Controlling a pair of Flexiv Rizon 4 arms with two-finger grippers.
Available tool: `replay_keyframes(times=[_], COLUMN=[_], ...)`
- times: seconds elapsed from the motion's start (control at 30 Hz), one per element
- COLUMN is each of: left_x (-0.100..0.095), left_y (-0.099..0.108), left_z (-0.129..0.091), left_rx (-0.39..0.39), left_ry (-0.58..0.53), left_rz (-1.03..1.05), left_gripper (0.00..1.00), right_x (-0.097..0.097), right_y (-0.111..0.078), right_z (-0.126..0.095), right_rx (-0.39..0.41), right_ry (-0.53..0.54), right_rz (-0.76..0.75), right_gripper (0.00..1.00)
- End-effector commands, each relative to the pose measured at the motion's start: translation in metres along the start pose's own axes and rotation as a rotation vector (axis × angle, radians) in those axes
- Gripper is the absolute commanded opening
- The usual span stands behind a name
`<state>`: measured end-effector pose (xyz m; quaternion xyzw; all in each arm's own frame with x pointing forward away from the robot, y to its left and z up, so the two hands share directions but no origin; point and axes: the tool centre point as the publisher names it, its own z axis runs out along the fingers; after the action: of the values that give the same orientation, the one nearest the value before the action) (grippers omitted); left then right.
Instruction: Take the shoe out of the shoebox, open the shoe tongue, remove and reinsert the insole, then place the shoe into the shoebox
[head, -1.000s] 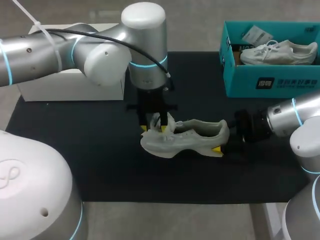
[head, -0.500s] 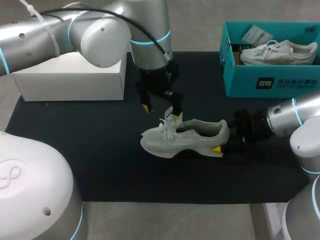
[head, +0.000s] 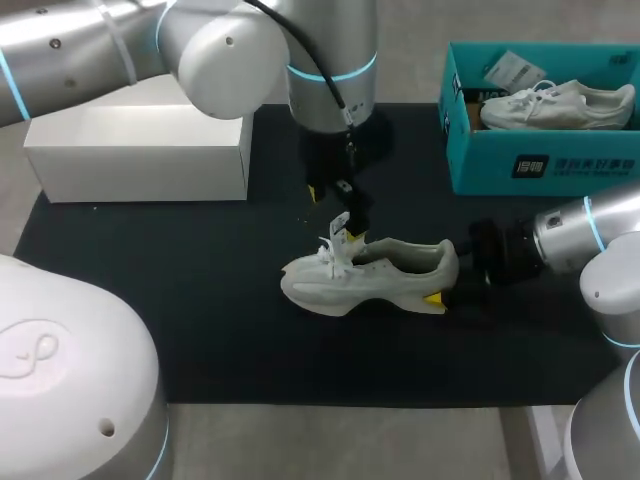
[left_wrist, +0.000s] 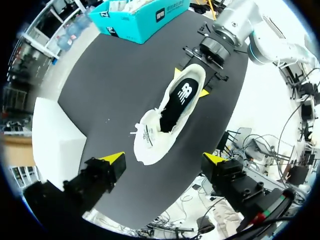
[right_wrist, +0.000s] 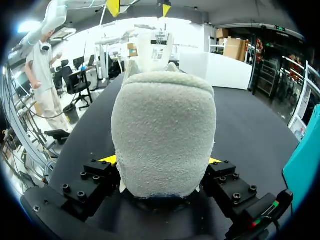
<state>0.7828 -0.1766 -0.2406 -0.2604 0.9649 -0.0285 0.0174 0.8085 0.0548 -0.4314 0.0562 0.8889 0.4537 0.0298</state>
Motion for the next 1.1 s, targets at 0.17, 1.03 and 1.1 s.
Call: replay_keyframes(times=[0.17,1.03,1.1], left_x=[0.004,0.013,0.013], left_y=[-0.006,-0.061,-0.061], left_z=[-0.001,0.029,0.029], left_rx=[0.066,0.005,0.005], left_ry=[-0.194,-0.106,-0.106], left_rz=[0.893,0.881,0.881], left_gripper=[1.0,0.0,0.0], right_x=[-0.001,-0.001,-0.001], right_y=[-0.004,-0.004,-0.004], right_z=[0.005,0.005,0.005], right_rx=[0.002,0.002,0.002], right_ry=[-0.003,-0.003,-0.003], right_rz=[0.001,0.001,0.001], right_gripper=[0.0,0.0,0.0])
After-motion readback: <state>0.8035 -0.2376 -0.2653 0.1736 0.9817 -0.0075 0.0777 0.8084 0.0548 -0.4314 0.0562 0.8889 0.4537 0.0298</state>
